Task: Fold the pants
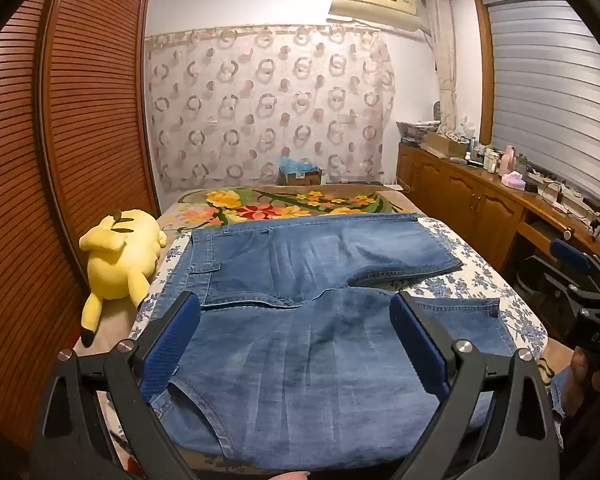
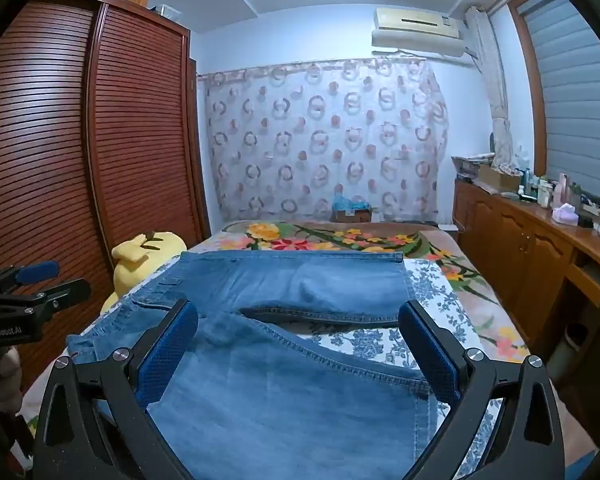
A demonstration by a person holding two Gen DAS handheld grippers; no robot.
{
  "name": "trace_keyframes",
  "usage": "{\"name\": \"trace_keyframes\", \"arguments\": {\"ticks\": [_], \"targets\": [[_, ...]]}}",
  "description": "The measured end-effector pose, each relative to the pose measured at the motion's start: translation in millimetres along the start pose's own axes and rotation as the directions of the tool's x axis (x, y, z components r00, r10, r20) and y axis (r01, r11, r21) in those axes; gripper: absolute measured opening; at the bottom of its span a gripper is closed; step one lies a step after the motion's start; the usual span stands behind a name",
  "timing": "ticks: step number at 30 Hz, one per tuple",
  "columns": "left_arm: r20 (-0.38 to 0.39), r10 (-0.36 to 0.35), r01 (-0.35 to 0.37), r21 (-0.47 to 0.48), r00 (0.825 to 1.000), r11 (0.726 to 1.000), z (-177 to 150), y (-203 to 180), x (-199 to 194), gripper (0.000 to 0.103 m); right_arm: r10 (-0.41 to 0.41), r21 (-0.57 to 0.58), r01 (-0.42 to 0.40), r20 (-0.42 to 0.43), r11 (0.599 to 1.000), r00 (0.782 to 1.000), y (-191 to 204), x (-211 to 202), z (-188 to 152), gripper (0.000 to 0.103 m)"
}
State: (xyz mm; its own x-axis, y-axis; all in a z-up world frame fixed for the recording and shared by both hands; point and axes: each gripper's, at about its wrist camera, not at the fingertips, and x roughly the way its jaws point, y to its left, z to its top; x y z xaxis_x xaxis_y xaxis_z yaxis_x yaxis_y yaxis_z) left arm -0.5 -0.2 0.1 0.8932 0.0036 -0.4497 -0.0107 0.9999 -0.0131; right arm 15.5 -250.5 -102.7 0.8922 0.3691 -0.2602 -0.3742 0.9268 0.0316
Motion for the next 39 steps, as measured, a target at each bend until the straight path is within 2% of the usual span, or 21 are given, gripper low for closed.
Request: {"name": "trace_keyframes", "arguments": {"ticks": [39], "targets": [[-0.002, 0.001, -0.001, 0.001, 1.0, 1.0, 0.5, 0.0, 0.6, 0.096, -0.001, 0.028, 0.001, -0.005, 1.0, 1.0, -2.4, -1.2, -1.7, 0.101]]}}
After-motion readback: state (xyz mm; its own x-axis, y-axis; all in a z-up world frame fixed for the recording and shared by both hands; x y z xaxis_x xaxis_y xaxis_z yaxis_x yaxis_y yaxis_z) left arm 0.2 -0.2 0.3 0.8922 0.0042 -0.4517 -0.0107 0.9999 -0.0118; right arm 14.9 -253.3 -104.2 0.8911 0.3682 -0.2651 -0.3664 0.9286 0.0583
